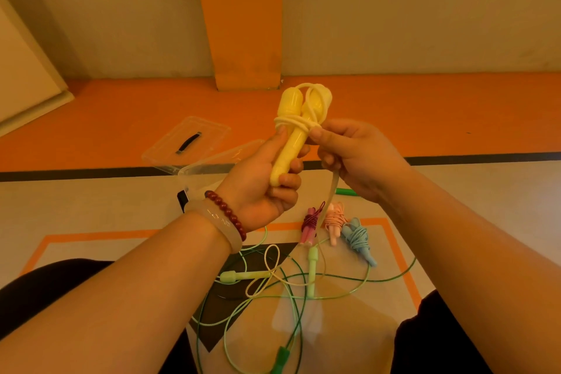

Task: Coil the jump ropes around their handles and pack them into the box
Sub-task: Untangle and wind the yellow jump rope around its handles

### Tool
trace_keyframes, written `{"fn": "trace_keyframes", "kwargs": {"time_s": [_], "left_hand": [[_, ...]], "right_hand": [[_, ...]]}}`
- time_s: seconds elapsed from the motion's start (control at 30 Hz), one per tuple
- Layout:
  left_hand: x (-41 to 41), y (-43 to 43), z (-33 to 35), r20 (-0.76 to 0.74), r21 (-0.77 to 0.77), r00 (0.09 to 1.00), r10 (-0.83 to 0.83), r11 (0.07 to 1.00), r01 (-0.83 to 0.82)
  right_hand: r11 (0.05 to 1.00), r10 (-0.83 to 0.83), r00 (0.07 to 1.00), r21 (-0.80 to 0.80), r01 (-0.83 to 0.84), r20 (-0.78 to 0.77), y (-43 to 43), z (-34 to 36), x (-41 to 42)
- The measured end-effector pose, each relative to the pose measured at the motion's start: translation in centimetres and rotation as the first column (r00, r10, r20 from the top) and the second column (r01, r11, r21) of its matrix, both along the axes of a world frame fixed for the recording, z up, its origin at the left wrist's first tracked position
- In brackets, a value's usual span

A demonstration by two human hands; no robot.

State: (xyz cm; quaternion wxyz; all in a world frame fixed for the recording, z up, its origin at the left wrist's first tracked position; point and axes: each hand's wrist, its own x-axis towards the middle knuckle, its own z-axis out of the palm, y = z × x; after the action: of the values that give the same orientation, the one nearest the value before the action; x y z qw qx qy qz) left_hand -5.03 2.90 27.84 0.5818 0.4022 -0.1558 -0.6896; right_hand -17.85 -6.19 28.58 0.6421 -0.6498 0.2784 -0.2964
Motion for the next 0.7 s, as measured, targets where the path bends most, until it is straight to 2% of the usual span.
{"fn": "trace_keyframes", "kwargs": {"time_s": [0.07,0.1,0.13,0.2,0.27,0.33,0.47,0.53,0.57,0.7], "left_hand": [[-0.2,-0.1,-0.2,0.221,0.046,0.974,0.055,0.997,-0.067],[-0.4,-0.1,-0.4,0.386,0.039,0.917,0.102,0.991,-0.127],[-0.6,0.0,-0.5,0.538,-0.001,0.828,0.157,0.983,-0.186],[-0.5,-0.1,-1.2,0.719,-0.152,0.643,0.264,0.962,-0.226],[-0.3,-0.3,-2.2,0.844,-0.282,0.436,0.314,0.949,-0.138],[-0.3,-0.3,-3.2,0.915,-0.326,0.231,0.332,0.943,-0.065],[-0.4,-0.6,-4.0,0.933,-0.347,0.071,0.353,0.935,-0.076],[0.0,-0.8,-3.8,0.933,-0.347,0.08,0.352,0.935,-0.067],[0.1,-0.8,-3.6,0.921,-0.356,0.141,0.363,0.932,-0.075],[-0.5,-0.3,-1.8,0.761,-0.342,0.525,0.382,0.923,-0.176]], "right_hand": [[0.998,-0.064,0.998,-0.024,0.063,-0.016,0.1,-0.2,0.3],[0.996,-0.084,0.996,-0.04,0.083,-0.03,0.2,-0.3,0.4],[0.993,-0.103,0.994,-0.055,0.101,-0.044,0.3,-0.4,0.5],[0.988,-0.14,0.988,-0.077,0.134,-0.067,0.4,-0.5,0.7],[0.982,-0.177,0.982,-0.084,0.171,-0.072,0.3,-0.7,1.0],[0.979,-0.19,0.979,-0.09,0.184,-0.068,0.4,-0.8,1.2],[0.982,-0.177,0.982,-0.081,0.172,-0.065,0.9,-0.8,1.1],[0.99,-0.136,0.989,-0.033,0.134,-0.056,0.7,-0.6,0.8],[0.994,-0.107,0.993,-0.008,0.107,-0.047,0.6,-0.6,0.7],[0.997,-0.074,0.997,0.034,0.074,-0.005,0.3,-0.5,0.5]]}}
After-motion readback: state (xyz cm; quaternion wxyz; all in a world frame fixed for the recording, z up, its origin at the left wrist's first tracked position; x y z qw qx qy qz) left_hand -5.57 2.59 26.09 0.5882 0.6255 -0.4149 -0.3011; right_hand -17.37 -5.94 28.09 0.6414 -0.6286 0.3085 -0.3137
